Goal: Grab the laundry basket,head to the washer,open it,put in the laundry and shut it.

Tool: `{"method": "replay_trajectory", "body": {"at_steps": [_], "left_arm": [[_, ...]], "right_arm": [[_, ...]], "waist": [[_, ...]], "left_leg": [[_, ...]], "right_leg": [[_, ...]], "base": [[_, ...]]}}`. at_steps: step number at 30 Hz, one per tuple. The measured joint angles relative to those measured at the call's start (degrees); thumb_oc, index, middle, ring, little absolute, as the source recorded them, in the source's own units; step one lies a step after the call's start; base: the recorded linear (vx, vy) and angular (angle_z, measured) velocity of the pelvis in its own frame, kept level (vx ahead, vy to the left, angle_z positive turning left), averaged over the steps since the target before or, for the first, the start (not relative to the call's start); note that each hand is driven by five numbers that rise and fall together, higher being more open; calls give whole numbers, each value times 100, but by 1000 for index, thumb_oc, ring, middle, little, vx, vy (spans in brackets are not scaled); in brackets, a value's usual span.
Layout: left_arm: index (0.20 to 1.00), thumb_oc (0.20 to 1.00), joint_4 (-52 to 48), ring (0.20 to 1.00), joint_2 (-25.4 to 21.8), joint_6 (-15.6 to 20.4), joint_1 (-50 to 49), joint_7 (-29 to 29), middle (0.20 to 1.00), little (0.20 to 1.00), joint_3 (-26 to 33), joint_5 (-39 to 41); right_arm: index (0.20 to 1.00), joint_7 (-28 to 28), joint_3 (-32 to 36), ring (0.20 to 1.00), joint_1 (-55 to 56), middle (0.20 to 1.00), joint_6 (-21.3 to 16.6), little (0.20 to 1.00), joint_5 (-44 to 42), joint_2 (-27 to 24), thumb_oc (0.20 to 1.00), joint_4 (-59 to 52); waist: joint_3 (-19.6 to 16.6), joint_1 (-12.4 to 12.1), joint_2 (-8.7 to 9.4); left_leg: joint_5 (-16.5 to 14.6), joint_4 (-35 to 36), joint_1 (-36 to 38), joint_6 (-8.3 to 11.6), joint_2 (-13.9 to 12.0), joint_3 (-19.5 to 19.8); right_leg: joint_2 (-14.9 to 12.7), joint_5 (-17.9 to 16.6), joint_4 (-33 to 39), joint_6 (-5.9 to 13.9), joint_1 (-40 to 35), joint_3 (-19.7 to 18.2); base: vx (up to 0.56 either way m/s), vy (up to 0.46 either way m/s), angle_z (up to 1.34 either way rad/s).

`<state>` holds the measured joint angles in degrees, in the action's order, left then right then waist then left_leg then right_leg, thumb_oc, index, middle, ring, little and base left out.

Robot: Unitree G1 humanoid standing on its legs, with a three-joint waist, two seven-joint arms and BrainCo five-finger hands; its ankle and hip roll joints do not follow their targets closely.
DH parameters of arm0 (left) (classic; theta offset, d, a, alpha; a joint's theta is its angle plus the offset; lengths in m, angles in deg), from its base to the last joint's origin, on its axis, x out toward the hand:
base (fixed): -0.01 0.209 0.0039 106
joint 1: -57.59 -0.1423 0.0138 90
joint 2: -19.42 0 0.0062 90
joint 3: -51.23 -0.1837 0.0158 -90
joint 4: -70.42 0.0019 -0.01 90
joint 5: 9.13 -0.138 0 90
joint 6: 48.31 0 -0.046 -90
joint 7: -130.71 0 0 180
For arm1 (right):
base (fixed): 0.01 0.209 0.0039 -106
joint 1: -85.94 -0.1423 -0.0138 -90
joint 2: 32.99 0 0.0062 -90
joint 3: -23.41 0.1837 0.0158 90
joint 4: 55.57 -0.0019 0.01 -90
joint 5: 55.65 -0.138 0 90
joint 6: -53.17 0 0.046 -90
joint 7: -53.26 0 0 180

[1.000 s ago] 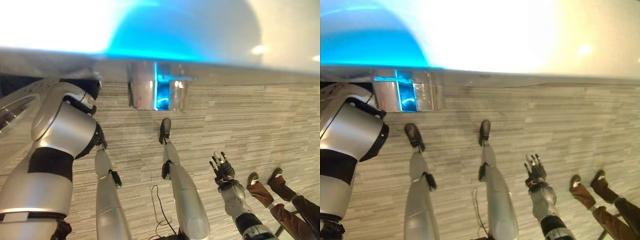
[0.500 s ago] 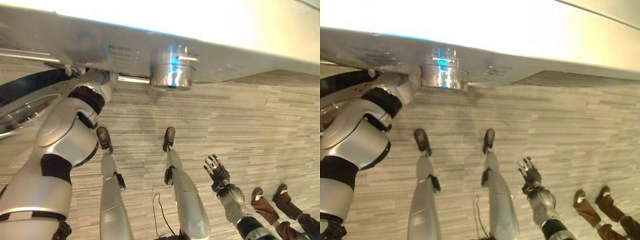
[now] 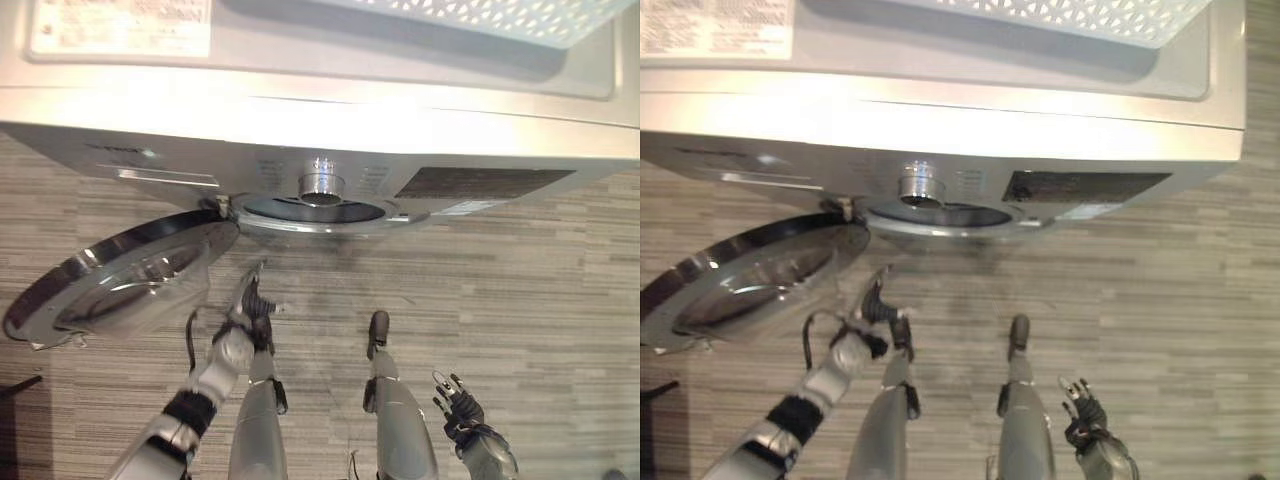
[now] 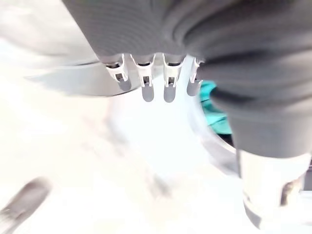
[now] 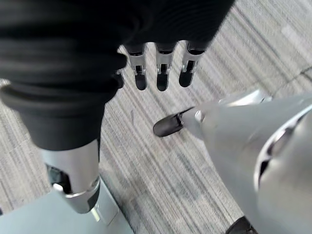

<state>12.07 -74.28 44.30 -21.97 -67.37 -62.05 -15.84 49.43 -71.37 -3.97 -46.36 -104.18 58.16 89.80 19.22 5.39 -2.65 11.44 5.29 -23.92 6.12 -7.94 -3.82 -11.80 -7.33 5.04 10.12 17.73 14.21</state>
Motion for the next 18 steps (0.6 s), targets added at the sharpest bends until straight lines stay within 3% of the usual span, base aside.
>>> {"method": "replay_trajectory", "body": {"at_steps": [5, 8, 12, 14, 16, 17, 18], "left_arm": [[1000, 1000, 251, 1000, 113, 252, -672, 366, 1000, 1000, 251, 465], [1000, 1000, 666, 1000, 352, 280, -931, 584, 1000, 1000, 416, 751], [1000, 1000, 785, 1000, 603, 303, -1448, 721, 1000, 1000, 528, 1307], [1000, 1000, 806, 1000, 654, 297, -1531, 715, 1000, 1000, 641, 1312], [1000, 1000, 850, 1000, 643, 291, -1509, 707, 1000, 1000, 701, 1313], [1000, 1000, 623, 1000, 613, 262, -1462, 705, 1000, 1000, 877, 1378], [1000, 1000, 330, 1000, 581, 265, -1488, 697, 1000, 1000, 1038, 1510]], "right_arm": [[1000, -3, 76, 1000, -29, 1000, 132, 1000, 272, -67, 1000, 357], [1000, 5, 60, 1000, -173, 1000, 232, 1000, 477, -82, 1000, 524], [1000, 121, -287, 1000, -300, 1000, 316, 1000, 742, -117, 1000, 674], [1000, 133, -304, 1000, -348, 1000, 304, 1000, 906, -172, 1000, 663], [1000, 136, -298, 1000, -330, 1000, 320, 1000, 1071, -251, 1000, 715], [1000, 163, -284, 1000, -203, 1000, 327, 1000, 1150, -259, 1000, 642], [1000, 191, -266, 1000, -154, 1000, 330, 1000, 1231, -261, 1000, 623]], "waist": [[-356, -180, -295], [-438, -193, -341], [-831, -573, -445], [-978, -785, -602], [-1111, -795, -745], [-1138, -769, -677], [-1129, -785, -516]], "left_leg": [[-85, -1, 454, 15, -9, 46], [-97, -3, 840, 28, -46, 91], [-11, -5, 1103, 152, -365, 484], [-30, -10, 1054, 135, -505, 617], [-267, -90, 879, 44, -581, 728], [-807, -122, 825, -15, -597, 391], [-1059, -112, 858, -122, -551, 93]], "right_leg": [[15, 134, -2, 18, -502, 69], [61, 200, -1, 12, -909, 94], [437, 407, 48, -204, -1415, 477], [639, 445, 0, -268, -1519, 588], [794, 514, -3, -377, -1617, 665], [704, 518, 13, -594, -1669, 744], [516, 490, 46, -638, -1665, 900]], "base": [[23, -48, 5], [22, -162, 7], [-6, -141, 34], [-27, -73, 45], [-81, -42, 83], [-106, -13, 109], [-78, -15, 94]]}}
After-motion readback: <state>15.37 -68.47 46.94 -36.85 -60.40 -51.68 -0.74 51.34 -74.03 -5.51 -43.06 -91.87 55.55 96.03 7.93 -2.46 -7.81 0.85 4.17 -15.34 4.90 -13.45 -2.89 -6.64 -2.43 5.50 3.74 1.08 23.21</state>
